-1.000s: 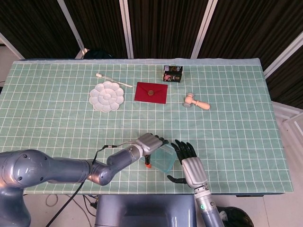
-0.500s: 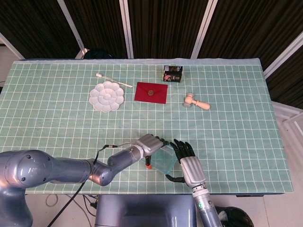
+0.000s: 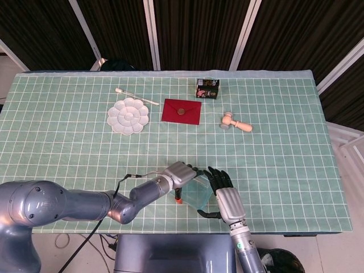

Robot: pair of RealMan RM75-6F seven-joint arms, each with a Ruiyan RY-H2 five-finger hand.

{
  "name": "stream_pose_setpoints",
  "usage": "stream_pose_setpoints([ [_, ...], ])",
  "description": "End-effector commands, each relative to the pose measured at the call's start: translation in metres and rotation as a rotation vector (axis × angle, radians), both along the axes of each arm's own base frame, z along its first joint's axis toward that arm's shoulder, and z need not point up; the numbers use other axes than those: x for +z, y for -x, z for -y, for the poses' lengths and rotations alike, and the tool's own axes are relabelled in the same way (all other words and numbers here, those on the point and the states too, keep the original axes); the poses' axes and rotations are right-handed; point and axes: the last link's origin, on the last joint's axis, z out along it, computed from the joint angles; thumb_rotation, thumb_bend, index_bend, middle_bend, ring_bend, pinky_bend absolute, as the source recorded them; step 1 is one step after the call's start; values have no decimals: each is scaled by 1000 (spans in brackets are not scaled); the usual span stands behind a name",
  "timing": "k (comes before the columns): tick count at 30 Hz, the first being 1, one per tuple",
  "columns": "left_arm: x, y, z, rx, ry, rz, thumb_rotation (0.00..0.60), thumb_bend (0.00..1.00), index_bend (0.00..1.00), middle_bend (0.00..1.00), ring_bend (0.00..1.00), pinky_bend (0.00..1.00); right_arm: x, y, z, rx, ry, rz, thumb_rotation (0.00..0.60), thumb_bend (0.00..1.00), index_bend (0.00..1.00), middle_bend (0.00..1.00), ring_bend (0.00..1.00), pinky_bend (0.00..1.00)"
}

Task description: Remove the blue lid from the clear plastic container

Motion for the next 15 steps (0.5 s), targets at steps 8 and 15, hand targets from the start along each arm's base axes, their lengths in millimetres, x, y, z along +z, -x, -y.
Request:
stream_pose_setpoints([
  [8,-1,1,1,-17,5,-18,600,207,214,246,234,369,0,0,2,-8,31,44,600,212,0,0,0,0],
  [15,-1,1,1,-22,7,-29,600,207,214,247,234,374,2,0,4,-7,60,81,600,212,0,0,0,0],
])
